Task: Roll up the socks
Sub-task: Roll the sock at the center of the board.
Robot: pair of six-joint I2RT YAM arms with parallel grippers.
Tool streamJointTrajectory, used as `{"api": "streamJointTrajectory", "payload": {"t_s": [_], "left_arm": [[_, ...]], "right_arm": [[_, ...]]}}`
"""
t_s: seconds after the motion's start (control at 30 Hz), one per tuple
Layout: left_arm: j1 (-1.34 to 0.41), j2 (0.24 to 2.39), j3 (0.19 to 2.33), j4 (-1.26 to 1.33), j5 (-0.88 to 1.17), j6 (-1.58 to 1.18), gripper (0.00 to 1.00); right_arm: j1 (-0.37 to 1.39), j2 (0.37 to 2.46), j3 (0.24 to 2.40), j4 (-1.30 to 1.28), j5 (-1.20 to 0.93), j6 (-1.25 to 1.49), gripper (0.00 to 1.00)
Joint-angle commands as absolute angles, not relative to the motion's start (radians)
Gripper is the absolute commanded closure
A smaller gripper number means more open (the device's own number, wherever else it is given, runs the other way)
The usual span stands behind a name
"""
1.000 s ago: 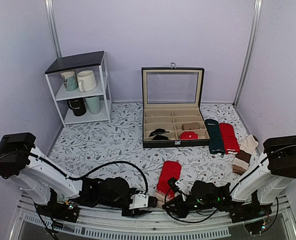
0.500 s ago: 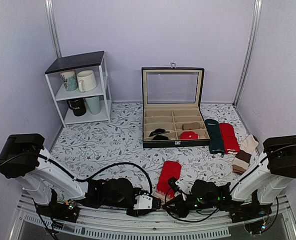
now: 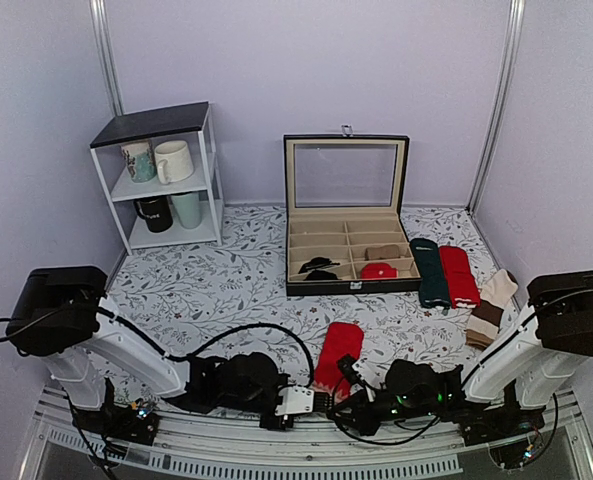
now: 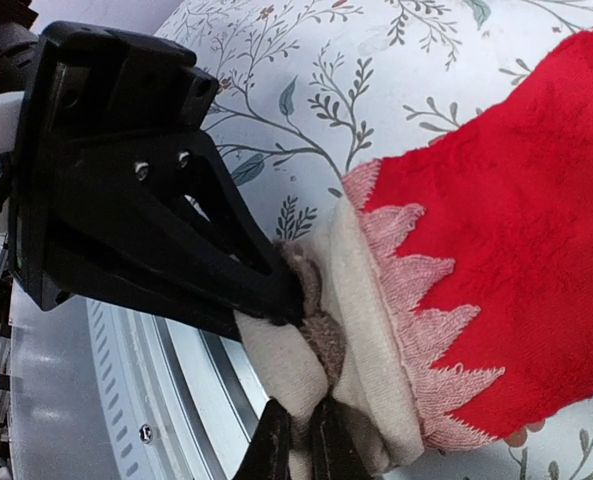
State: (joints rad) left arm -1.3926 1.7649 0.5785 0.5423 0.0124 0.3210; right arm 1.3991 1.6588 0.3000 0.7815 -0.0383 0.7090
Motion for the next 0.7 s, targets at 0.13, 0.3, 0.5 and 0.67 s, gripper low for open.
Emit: {"api": "streamJointTrajectory", "payload": {"t_s": [0.13,0.3,0.5,0.67], "left_arm": [[-1.348,1.743,0.624,0.319,0.072,0.143,1.00],[-1.320,1.738,0.646,0.190,0.137,0.012,1.00],[-1.283,1.775,0.663,0.129,0.206,-0.063,1.00],[-1.278,1.808,0.680,0.115,0.239,-0.067,1.00]], "right_arm": [[1.398,1.579,0.250,0.463,-0.008,0.678,0.74],[1.400,1.384,0.209,0.438,0.109,0.599,0.62],[1.451,1.260,0.162,0.571,0.231,0.404,0.55],[1.558,1.347,0.248,0.604,0.375,0.127,0.53]]}}
